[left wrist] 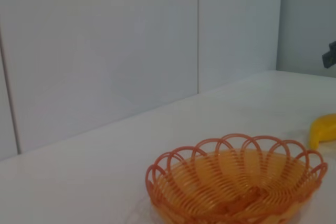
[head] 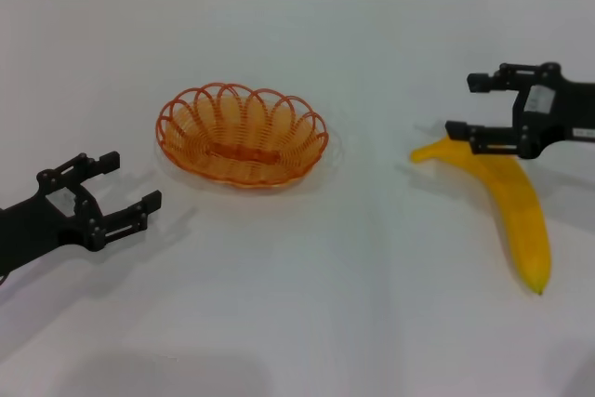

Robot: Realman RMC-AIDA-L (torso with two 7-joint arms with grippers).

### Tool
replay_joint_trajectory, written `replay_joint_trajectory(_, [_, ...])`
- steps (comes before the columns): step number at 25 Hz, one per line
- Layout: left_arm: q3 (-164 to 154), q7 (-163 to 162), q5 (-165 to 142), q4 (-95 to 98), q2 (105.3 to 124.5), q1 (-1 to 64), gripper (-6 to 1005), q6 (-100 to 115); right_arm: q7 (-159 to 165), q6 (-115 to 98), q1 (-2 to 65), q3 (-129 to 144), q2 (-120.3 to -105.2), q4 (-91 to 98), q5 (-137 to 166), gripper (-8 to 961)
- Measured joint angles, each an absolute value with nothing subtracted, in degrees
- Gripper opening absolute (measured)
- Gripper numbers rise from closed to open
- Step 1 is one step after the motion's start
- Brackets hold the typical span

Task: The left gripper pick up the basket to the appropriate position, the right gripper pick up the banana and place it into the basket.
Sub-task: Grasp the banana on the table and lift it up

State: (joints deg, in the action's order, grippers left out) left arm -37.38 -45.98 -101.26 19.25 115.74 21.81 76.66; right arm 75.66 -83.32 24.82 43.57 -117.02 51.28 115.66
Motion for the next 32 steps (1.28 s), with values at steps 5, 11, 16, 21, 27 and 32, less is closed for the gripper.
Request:
replay_joint_trajectory(5, [-37.37, -46.06, -101.44, 19.25, 115.75, 21.79, 845, 76.70, 88.63, -81.33, 21.11, 52.61, -117.29, 63.72, 115.71, 741])
replay_joint_trajectory(11, [-37.35, -46.11, -101.77, 19.25, 115.75, 21.86, 845, 76.52, 99.98, -78.99, 18.84, 60.04, -116.98, 73.53, 120.49, 740])
replay_joint_trajectory(16, [-37.35, -46.36, -102.02, 19.25, 115.75, 22.21, 845, 76.33, 108.78, -79.17, 21.18, 63.29, -116.86, 76.11, 130.08, 740])
replay_joint_trajectory(21, [-37.35, -46.37, -102.04, 19.25, 115.77, 22.29, 845, 76.21, 115.10, -79.03, 23.49, 67.00, -116.80, 77.12, 138.33, 740])
replay_joint_trajectory(27, [-37.35, -46.28, -102.04, 19.25, 115.86, 22.54, 845, 76.13, 119.00, -78.97, 25.66, 70.36, -116.80, 76.60, 143.85, 740])
replay_joint_trajectory(32, [-37.35, -46.24, -102.04, 19.25, 115.94, 22.91, 845, 76.11, 120.18, -78.99, 26.29, 72.57, -116.80, 75.91, 144.77, 740])
